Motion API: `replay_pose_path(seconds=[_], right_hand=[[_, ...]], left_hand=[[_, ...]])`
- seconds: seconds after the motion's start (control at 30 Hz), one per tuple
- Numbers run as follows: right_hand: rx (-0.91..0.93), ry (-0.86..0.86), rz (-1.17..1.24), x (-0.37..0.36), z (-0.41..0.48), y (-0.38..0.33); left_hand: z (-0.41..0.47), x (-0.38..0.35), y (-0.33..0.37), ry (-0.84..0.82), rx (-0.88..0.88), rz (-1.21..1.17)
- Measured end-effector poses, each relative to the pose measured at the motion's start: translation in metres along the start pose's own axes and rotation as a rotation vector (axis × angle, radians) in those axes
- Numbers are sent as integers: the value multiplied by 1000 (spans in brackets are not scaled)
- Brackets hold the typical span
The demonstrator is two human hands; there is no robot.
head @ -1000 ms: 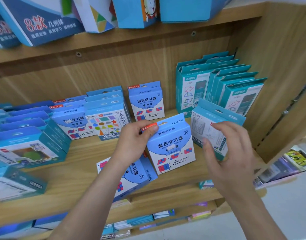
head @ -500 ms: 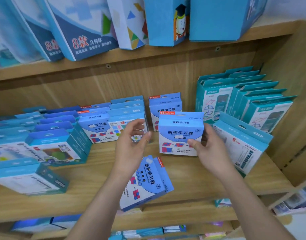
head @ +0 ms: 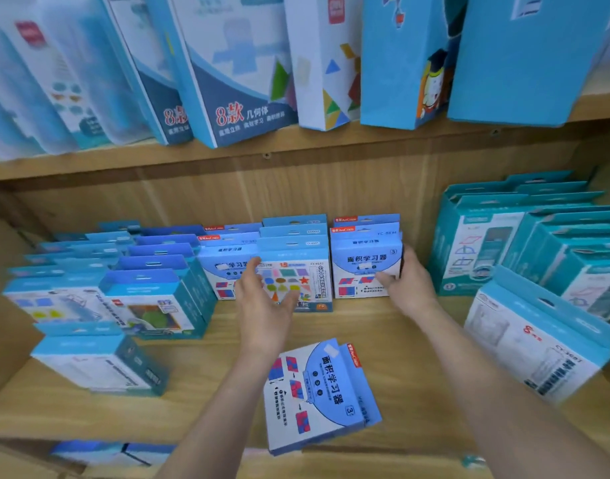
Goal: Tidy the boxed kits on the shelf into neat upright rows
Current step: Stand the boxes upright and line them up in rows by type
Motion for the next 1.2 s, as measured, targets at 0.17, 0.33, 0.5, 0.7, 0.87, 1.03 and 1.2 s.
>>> replay_pose_path(seconds=[0.17, 0.33, 0.5, 0.7, 0.87, 1.03, 1.2], right_hand=[[3, -2, -51, -4, -1, -3], [39, -50, -156, -4, -4, -5], [29, -53, -176, -3, -12, -7], [79, 13, -77, 21, -50, -11], [11, -333, -47, 22, -120, 9], [77, -390, -95, 21, -146, 11], [111, -422, -88, 18, -154, 10]], left_hand=[[10, -7, -9, -13, 29, 25], [11, -17, -13, -4, 62, 91], [13, -22, -19, -13, 47, 67], [6, 5, -1, 29, -65, 31], [-39, 55, -2, -462, -194, 156], [-83, 69, -33, -794, -326, 491], [-83, 62, -44, -743, -361, 505]])
Point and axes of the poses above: each hand's wrist, its own z-axis towards the middle knuckle, its own x-axis out of the back of the hand, y = z × x, the point moved 3 cm from there along z, towards the middle knuckle, and after that the axes turned 14 degrees about y, right-handed, at the moved point
